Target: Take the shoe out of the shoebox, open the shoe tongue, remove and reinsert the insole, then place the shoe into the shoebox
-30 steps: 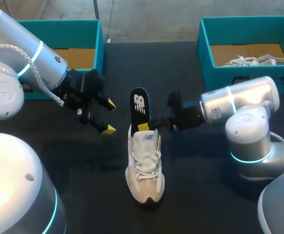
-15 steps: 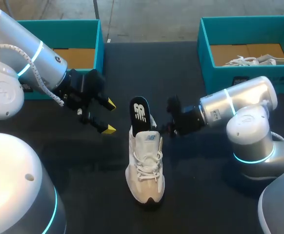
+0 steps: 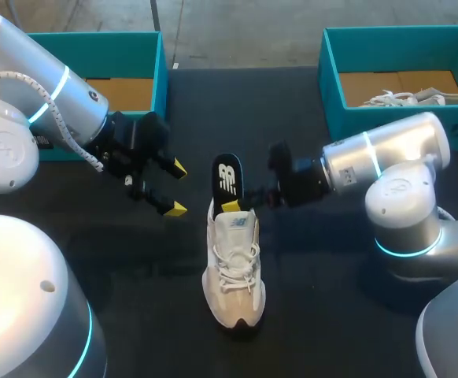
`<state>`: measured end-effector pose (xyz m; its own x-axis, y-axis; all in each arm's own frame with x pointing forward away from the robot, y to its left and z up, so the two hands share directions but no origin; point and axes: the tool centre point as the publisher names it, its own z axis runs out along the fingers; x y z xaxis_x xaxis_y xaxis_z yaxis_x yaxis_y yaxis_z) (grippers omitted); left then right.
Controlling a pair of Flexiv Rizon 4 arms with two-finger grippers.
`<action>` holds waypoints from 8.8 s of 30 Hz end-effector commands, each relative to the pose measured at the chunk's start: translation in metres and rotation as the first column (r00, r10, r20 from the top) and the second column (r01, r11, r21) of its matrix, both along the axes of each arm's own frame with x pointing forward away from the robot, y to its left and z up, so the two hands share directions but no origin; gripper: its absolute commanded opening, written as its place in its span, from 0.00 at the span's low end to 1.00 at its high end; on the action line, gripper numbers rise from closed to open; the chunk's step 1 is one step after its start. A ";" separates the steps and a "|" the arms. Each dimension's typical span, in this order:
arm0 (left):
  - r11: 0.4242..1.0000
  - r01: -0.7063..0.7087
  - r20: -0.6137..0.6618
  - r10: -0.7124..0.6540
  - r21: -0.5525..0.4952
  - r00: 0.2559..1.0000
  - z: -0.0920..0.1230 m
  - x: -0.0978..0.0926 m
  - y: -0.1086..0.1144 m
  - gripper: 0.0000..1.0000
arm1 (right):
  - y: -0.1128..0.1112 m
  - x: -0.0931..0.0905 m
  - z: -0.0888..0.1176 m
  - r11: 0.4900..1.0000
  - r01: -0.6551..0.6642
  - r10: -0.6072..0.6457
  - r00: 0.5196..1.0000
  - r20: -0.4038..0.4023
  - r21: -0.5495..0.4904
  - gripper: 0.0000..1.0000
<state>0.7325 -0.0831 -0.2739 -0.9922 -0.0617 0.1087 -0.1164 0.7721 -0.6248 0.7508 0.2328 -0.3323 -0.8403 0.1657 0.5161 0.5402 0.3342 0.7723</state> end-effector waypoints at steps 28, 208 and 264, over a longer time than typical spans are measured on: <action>1.000 -0.001 0.000 0.001 0.003 1.000 0.000 -0.001 0.000 1.00 | 0.003 -0.011 -0.013 0.999 -0.023 0.021 0.999 -0.040 -0.038 0.33; 0.979 0.181 0.052 -0.186 0.094 0.981 0.138 0.043 0.071 1.00 | 0.001 0.008 0.027 0.565 0.556 -0.631 0.767 0.116 -0.610 0.00; 0.983 0.162 0.084 -0.170 0.091 0.982 0.151 0.054 0.074 1.00 | -0.014 -0.018 -0.037 0.223 0.488 -0.768 0.621 0.156 -0.844 0.00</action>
<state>0.7850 -0.0089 -0.1237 -0.9950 0.0985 0.0168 0.0720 0.8236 -0.5626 0.7330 0.2225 -0.3652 -0.1216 0.9924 -0.0182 0.9719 0.1228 0.2009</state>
